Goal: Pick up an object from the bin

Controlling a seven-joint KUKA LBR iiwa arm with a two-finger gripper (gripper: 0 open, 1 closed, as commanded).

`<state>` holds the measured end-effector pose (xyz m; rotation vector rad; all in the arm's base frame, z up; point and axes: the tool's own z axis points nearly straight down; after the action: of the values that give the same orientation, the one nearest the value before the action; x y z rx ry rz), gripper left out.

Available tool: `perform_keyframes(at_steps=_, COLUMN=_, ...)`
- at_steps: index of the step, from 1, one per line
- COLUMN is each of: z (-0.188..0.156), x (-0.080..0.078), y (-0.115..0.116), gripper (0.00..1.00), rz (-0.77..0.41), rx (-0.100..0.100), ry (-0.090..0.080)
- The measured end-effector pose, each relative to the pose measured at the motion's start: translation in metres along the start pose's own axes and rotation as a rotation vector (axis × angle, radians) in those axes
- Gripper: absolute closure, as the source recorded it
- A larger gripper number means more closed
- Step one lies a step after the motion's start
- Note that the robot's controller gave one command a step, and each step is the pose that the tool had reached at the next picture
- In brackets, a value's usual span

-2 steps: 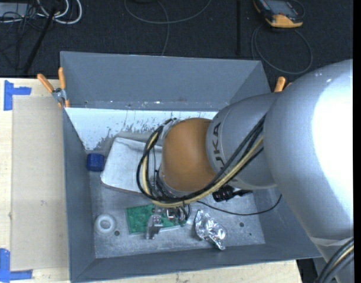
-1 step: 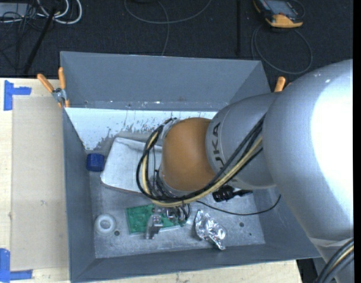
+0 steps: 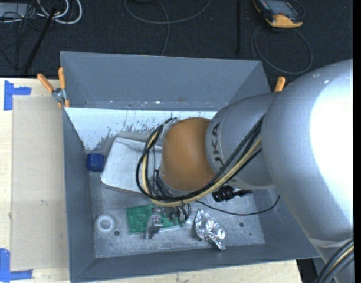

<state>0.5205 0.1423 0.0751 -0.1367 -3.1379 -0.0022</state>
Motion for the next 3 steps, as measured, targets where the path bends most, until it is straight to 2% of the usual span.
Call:
perform_keyframes(at_steps=1, z=-0.002, x=-0.002, y=0.001, gripper=1.0, rz=0.001, rx=-0.003, ry=-0.006)
perform_keyframes(at_steps=2, z=-0.003, x=-0.002, y=0.001, gripper=1.0, rz=0.004, rx=0.0, ry=-0.002)
perform_keyframes(at_steps=3, z=-0.028, x=-0.002, y=0.001, gripper=1.0, rz=0.006, rx=0.001, ry=-0.001)
